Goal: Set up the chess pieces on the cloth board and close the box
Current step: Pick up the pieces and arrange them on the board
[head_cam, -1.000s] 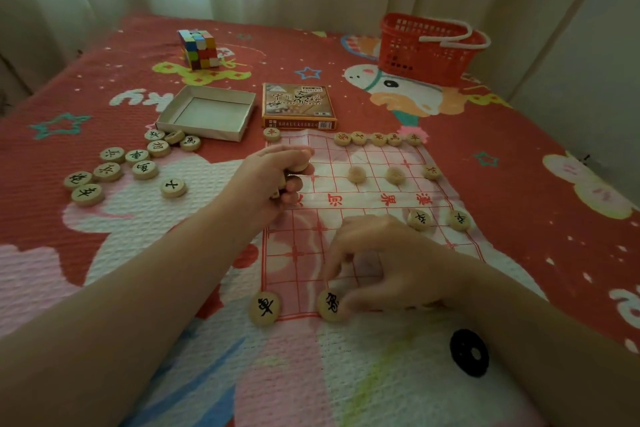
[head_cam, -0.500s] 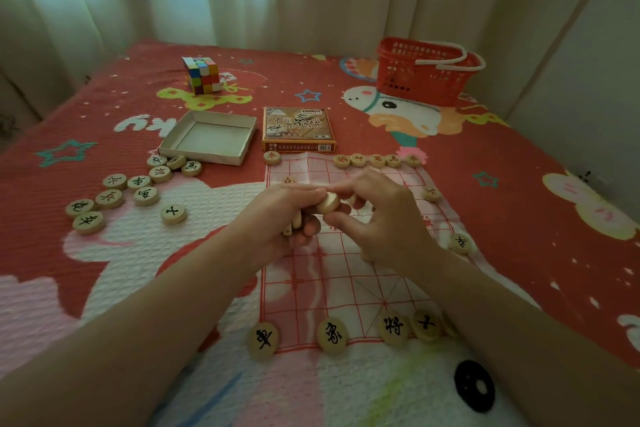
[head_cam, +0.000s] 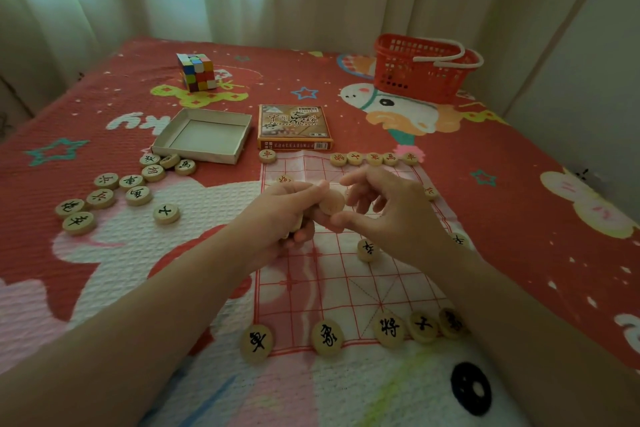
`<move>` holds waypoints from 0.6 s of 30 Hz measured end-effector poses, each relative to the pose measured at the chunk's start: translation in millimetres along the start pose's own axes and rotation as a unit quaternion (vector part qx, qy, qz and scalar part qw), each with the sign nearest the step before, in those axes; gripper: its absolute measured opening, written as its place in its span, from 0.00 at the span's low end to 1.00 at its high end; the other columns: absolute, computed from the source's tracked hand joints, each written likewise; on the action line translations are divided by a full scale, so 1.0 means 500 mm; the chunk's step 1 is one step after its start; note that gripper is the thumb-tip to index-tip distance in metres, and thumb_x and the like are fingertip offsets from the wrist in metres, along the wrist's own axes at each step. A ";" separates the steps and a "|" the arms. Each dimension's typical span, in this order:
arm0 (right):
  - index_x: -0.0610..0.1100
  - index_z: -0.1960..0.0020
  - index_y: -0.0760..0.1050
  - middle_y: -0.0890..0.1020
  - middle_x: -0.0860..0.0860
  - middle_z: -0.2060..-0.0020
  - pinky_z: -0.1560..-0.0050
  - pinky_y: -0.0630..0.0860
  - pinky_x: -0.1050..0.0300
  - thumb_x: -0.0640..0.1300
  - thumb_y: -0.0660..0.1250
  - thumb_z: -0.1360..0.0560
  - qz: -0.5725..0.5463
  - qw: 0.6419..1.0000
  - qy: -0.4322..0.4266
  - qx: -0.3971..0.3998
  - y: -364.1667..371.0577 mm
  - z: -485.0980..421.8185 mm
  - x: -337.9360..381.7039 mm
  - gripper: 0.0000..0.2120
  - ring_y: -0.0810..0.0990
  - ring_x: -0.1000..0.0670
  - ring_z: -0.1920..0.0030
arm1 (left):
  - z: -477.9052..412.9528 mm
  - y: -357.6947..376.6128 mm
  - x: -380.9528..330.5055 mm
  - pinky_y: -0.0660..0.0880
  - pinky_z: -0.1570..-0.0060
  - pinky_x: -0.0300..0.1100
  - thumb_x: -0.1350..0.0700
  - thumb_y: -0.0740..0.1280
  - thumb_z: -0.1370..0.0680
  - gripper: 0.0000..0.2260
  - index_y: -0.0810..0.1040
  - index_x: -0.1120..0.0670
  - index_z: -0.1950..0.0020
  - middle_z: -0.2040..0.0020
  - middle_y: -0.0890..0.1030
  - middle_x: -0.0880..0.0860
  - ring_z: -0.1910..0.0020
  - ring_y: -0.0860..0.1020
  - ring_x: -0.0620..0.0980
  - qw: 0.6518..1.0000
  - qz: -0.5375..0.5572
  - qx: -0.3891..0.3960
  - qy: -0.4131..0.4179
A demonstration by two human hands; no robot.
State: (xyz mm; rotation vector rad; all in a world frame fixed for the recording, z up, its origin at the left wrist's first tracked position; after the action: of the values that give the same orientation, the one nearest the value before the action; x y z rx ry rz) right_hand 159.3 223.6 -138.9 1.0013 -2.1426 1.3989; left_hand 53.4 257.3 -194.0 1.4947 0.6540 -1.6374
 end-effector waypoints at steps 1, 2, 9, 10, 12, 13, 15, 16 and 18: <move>0.47 0.50 0.77 0.80 0.53 0.64 0.63 0.70 0.70 0.48 0.76 0.39 0.005 1.000 -0.009 -0.002 -0.002 0.001 0.004 0.18 0.77 0.54 0.62 | 0.001 0.002 0.002 0.58 0.82 0.32 0.52 0.60 0.21 0.14 0.77 0.57 0.62 0.69 0.81 0.55 0.82 0.64 0.44 1.000 -0.001 0.002 -0.004; 0.47 0.50 0.77 0.80 0.54 0.63 0.63 0.70 0.71 0.49 0.75 0.39 0.010 1.000 -0.016 -0.004 -0.002 0.002 0.007 0.18 0.77 0.55 0.62 | 0.002 0.003 0.005 0.58 0.82 0.32 0.53 0.60 0.21 0.14 0.77 0.57 0.62 0.69 0.81 0.55 0.82 0.64 0.44 1.000 -0.001 0.003 -0.007; 0.45 0.49 0.79 0.79 0.53 0.62 0.63 0.68 0.73 0.49 0.75 0.38 0.061 0.995 -0.072 -0.033 -0.006 0.010 0.033 0.19 0.74 0.56 0.65 | 0.002 0.009 0.001 0.57 0.82 0.31 0.54 0.58 0.20 0.12 0.75 0.59 0.57 0.73 0.77 0.51 0.83 0.65 0.44 1.000 0.021 -0.003 -0.012; 0.45 0.49 0.79 0.79 0.52 0.62 0.63 0.68 0.73 0.49 0.75 0.38 0.068 0.994 -0.077 -0.035 -0.006 0.010 0.034 0.20 0.74 0.56 0.65 | 0.003 0.009 0.002 0.57 0.82 0.32 0.54 0.58 0.20 0.12 0.75 0.59 0.56 0.74 0.77 0.50 0.83 0.65 0.44 1.000 0.017 -0.005 -0.013; 0.44 0.48 0.79 0.79 0.52 0.62 0.63 0.68 0.73 0.49 0.75 0.38 0.071 0.994 -0.078 -0.039 -0.006 0.011 0.035 0.20 0.74 0.55 0.64 | 0.005 0.010 0.003 0.57 0.82 0.32 0.54 0.57 0.20 0.11 0.75 0.59 0.55 0.74 0.76 0.49 0.83 0.65 0.44 1.000 0.009 -0.007 -0.015; 0.44 0.49 0.79 0.78 0.53 0.62 0.63 0.68 0.74 0.49 0.75 0.38 0.070 0.994 -0.079 -0.041 -0.006 0.011 0.036 0.20 0.74 0.54 0.63 | 0.006 0.011 0.002 0.57 0.82 0.32 0.54 0.57 0.20 0.11 0.75 0.58 0.55 0.74 0.76 0.49 0.83 0.66 0.44 1.000 0.006 -0.007 -0.015; 0.44 0.50 0.79 0.77 0.54 0.63 0.63 0.67 0.74 0.48 0.75 0.38 0.069 0.993 -0.082 -0.047 -0.007 0.012 0.040 0.18 0.73 0.54 0.63 | 0.008 0.014 0.002 0.58 0.82 0.32 0.54 0.58 0.20 0.11 0.76 0.59 0.53 0.75 0.75 0.49 0.82 0.66 0.44 1.000 0.002 -0.004 -0.016; 0.45 0.51 0.80 0.76 0.55 0.64 0.64 0.67 0.74 0.48 0.75 0.38 0.067 0.993 -0.084 -0.050 -0.007 0.012 0.040 0.17 0.73 0.55 0.64 | 0.009 0.017 0.002 0.58 0.82 0.33 0.55 0.58 0.20 0.10 0.76 0.60 0.52 0.75 0.74 0.49 0.83 0.66 0.44 1.000 0.001 -0.001 -0.019; 0.44 0.51 0.80 0.75 0.56 0.65 0.64 0.67 0.74 0.47 0.75 0.37 0.064 0.993 -0.088 -0.047 -0.006 0.013 0.041 0.15 0.71 0.58 0.66 | 0.009 0.021 0.004 0.58 0.82 0.33 0.55 0.58 0.20 0.11 0.76 0.61 0.48 0.73 0.74 0.50 0.83 0.66 0.45 1.000 -0.005 0.011 -0.023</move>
State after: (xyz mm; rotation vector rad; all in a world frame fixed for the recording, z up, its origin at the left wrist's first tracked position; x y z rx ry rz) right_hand 148.4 209.9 -126.6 0.9996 -2.4161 1.2941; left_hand 59.6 247.4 -193.6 1.4671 0.6203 -1.6875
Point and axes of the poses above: each hand's wrist, its own z-axis away from the middle knuckle, its own y-axis out of the palm, x = y × z, the point moved 9 cm from there along -z, towards the middle knuckle
